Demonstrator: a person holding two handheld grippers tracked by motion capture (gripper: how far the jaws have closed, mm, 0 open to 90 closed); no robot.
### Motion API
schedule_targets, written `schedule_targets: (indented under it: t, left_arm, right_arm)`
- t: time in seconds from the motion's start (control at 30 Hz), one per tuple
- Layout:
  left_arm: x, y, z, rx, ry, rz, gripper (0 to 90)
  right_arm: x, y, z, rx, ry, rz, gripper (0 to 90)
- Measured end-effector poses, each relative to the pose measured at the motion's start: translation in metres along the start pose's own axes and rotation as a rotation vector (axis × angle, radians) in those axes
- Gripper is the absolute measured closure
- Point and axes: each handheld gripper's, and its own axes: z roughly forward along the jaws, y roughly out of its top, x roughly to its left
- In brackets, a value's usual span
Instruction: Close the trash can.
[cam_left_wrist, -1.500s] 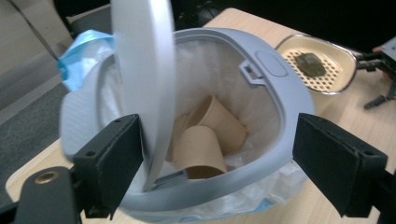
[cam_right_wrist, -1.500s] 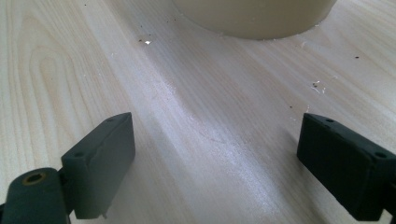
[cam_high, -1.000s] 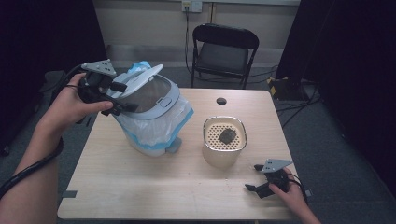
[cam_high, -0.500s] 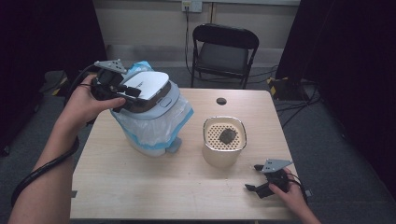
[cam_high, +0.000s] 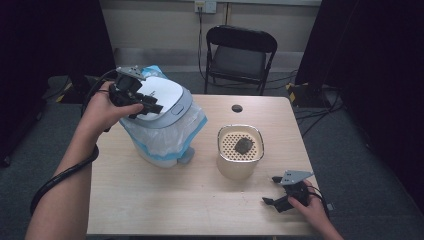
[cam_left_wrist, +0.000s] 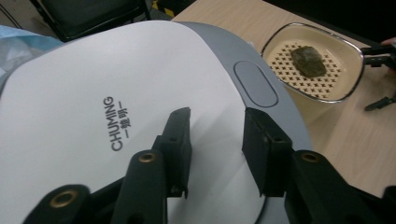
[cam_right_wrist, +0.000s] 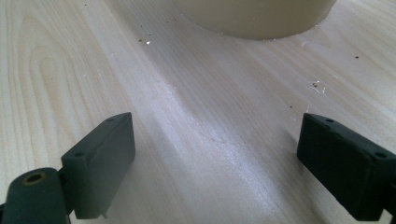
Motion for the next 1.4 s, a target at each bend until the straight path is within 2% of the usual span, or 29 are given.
schedule_targets:
  t: [0.07,0.23,0.43,0.5,0.53,0.57,0.6,0.67,0.73,0.83,0.87,1.17,1.4]
  left_arm:
    - [-0.001,0.001,0.002,0.003,0.006,0.022,64.1]
    - [-0.001,0.002,0.005,0.027,0.009,0.041,64.3]
    - [-0.002,0.0,0.004,0.01,0.015,0.031,64.6]
    - [-0.004,0.001,0.005,0.008,0.018,0.02,59.1]
    - [-0.005,0.0,0.005,0.009,0.037,0.019,50.1]
    - [-0.004,-0.001,0.004,0.002,0.04,0.008,47.2]
    - [-0.003,-0.003,0.003,-0.003,0.04,-0.012,46.4]
    - [-0.002,-0.006,-0.003,-0.026,0.041,-0.023,38.6]
    - [-0.002,-0.009,-0.01,-0.039,0.051,-0.022,36.3]
    - [-0.002,-0.013,-0.018,-0.041,0.055,-0.039,27.7]
    - [-0.003,-0.018,-0.025,-0.053,0.055,-0.035,26.4]
    - [-0.008,-0.044,-0.05,-0.066,0.065,-0.062,22.5]
    - [-0.015,-0.063,-0.06,-0.075,0.046,-0.077,19.8]
  right_arm:
    - [0.0,0.0,0.0,0.0,0.0,0.0,11.1]
    - [0.0,0.0,0.0,0.0,0.0,0.0,11.1]
    - [0.0,0.0,0.0,0.0,0.0,0.0,11.1]
    - [0.0,0.0,0.0,0.0,0.0,0.0,11.1]
    - [0.0,0.0,0.0,0.0,0.0,0.0,11.1]
    - [0.0,0.0,0.0,0.0,0.0,0.0,11.1]
    - [0.0,0.0,0.0,0.0,0.0,0.0,11.1]
    - [0.0,0.0,0.0,0.0,0.0,0.0,11.1]
    - [0.0,0.0,0.0,0.0,0.0,0.0,11.1]
    - [0.0,0.0,0.0,0.0,0.001,0.001,11.1]
    - [0.0,0.0,0.0,0.0,0.0,0.0,11.1]
    - [0.0,0.0,0.0,0.001,0.0,0.0,11.1]
    - [0.0,0.0,0.0,-0.001,-0.002,0.0,11.1]
